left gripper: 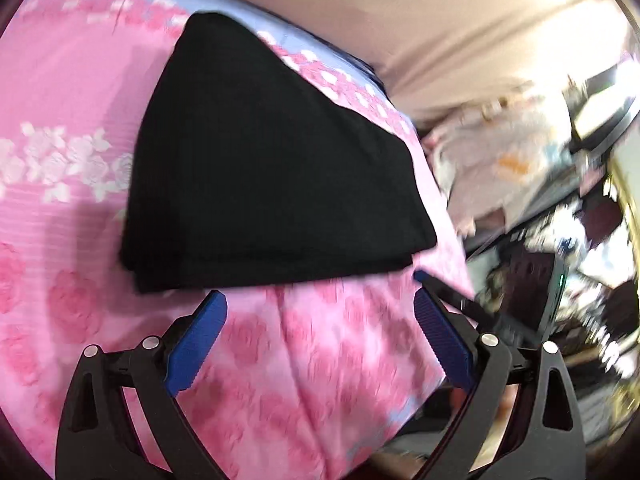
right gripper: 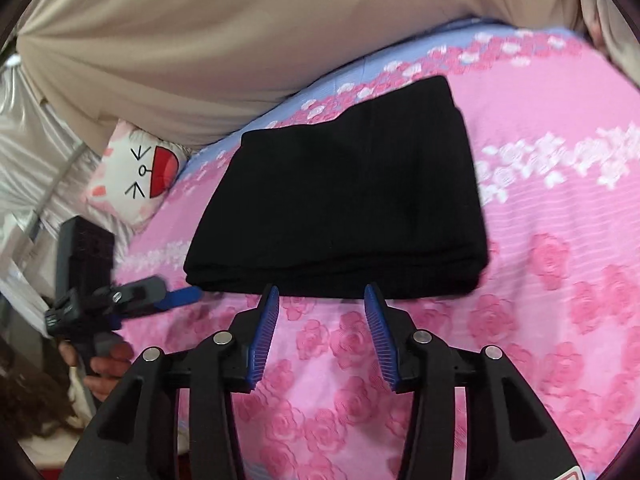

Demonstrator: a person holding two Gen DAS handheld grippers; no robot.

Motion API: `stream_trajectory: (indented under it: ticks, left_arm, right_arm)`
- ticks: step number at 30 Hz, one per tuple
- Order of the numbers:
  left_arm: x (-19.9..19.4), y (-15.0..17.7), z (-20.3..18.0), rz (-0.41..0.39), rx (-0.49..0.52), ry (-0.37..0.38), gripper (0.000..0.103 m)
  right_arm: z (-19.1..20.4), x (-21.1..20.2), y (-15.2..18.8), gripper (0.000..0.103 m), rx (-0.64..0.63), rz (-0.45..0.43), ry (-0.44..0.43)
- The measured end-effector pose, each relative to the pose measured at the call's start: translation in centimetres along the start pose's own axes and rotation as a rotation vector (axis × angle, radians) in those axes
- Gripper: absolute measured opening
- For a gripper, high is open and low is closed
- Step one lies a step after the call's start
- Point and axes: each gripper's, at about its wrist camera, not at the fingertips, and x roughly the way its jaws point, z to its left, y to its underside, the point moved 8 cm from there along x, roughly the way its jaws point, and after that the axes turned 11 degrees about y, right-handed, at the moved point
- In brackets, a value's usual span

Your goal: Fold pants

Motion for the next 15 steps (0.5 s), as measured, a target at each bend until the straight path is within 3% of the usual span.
stream_trajectory:
  ticks: [2,4,6,7,9,10,11,12,13,14,15]
  left_arm:
    - [1.0,-1.0,1.6,-0.008,-0.082,-0.01,0.092]
    - [1.2,-1.5,2.9,-0.013,-0.186,0.035,0.092]
    - [0.9,-1.9,3.1,-0.024,-0.225,0.065,0.092]
    - [0.8,-2.2,3.1,-0.03,-0.232,0.069,0.09]
    - [0.7,-2.9,3.2,-0.044,-0.232,0.049,0.062]
    - [0.7,-3.4,3.3,-0.048,-0.243,0.059,0.058]
    - [0.8,-3.8,3.3,-0.049,-0.258,0.082,0.047]
    - [0.9,-4.2,3.2,-0.048,-0.253,0.089,0.032]
    - [1.1,-4.5,3.3,-0.042,-0.234,0.071,0.025]
    - [1.2,-4.8,3.2,-0.039,-0.212,0.046,0.012]
    - [1.1,-4.9,2.9,-0.04,-0.196,0.04,0.011]
  right_arm:
    - [-0.4,0.8,-0.3,0.062,0.05,0.01,-0.021]
    - [-0.9,1.3,-0.2,0.063,0.101,0.028,-0.033]
    - [-1.5,1.8,0.0,0.073,0.184,0.061,-0.11]
    - [-1.8,2.1,0.0,0.073,0.225,0.068,-0.14]
    - [-2.5,2.5,-0.7,0.073,0.27,0.046,-0.161]
    - [-2.7,2.6,-1.4,0.073,0.271,0.017,-0.146]
    - [-2.8,2.7,-1.9,0.073,0.274,0.008,-0.148]
    - [-2.8,2.8,-2.5,0.07,0.282,0.002,-0.162]
    - [-2.8,3.0,-3.1,0.06,0.284,-0.017,-0.166]
    - [-2.9,3.3,-3.5,0.015,0.263,-0.03,-0.131]
    - [-2.3,3.6,-4.0,0.013,0.224,-0.026,-0.098]
